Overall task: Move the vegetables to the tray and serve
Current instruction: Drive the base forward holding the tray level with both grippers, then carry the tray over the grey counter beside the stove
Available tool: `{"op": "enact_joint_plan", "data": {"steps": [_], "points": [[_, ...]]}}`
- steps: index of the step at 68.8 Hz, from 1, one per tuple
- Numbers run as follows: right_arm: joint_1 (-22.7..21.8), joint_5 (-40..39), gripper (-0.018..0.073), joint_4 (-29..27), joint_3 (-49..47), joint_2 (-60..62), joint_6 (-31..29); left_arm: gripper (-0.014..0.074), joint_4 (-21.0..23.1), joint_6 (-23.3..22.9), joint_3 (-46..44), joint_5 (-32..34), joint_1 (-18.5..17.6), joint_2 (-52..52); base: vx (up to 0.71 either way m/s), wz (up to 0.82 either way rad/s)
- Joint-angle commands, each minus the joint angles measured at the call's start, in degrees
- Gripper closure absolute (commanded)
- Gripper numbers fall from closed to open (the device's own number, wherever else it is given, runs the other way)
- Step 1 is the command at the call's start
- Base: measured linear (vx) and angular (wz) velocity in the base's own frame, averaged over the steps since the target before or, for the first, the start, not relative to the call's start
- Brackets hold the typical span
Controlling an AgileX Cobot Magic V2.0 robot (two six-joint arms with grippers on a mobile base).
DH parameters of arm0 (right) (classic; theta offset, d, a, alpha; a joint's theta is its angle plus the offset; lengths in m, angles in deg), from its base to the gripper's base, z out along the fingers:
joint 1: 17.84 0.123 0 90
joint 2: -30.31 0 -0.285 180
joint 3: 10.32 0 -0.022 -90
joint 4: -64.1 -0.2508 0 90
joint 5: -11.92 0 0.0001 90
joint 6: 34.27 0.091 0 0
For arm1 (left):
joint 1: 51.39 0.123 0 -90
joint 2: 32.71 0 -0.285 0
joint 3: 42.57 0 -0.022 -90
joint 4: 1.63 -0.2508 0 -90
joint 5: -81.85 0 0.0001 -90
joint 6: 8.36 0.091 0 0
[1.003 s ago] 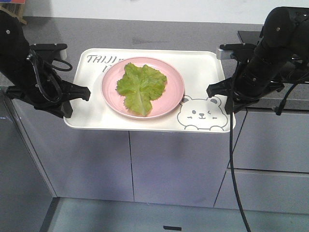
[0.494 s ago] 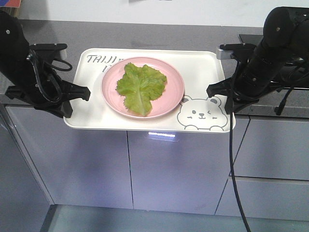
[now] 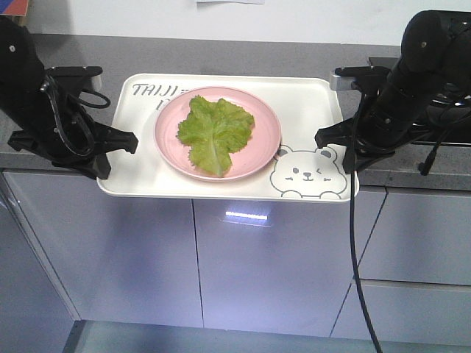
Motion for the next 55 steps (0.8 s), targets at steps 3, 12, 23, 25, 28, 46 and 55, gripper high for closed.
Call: {"op": "enact_joint_plan", "data": {"steps": [3, 12, 23, 25, 28, 46, 55], "points": [[0.4, -1.9, 0.0564, -2.0, -1.5, 3.3, -2.6, 0.0603, 3.6, 1.5, -2.2, 3.3, -0.7, -3.3, 0.07, 0.00], [0.4, -1.9, 0.0564, -2.0, -1.5, 3.3, -2.6, 0.0603, 3.6, 1.5, -2.2, 3.3, -0.7, -3.3, 0.07, -0.01], [0.4, -1.9, 0.0564, -2.0, -1.5, 3.3, -2.6, 0.0603, 3.6, 1.5, -2.2, 3.3, -0.7, -3.3, 0.07, -0.03], [0.4, -1.9, 0.0564, -2.0, -1.5, 3.3, -2.6, 0.0603, 3.6, 1.5, -2.2, 3.3, -0.7, -3.3, 0.06, -0.04], [0.4, -1.9, 0.0564, -2.0, -1.5, 3.3, -2.6, 0.0603, 3.6, 1.5, -2.2, 3.3, -0.7, -3.3, 0.06, -0.04], [0.4, -1.9, 0.0564, -2.0, -1.5, 3.3, -2.6, 0.0603, 3.6, 1.5, -2.2, 3.3, -0.7, -3.3, 0.07, -0.03], [0.4, -1.9, 0.0564, -2.0, -1.5, 3.3, -2.6, 0.0603, 3.6, 1.5, -2.2, 3.3, -0.7, -3.3, 0.07, -0.02]]}}
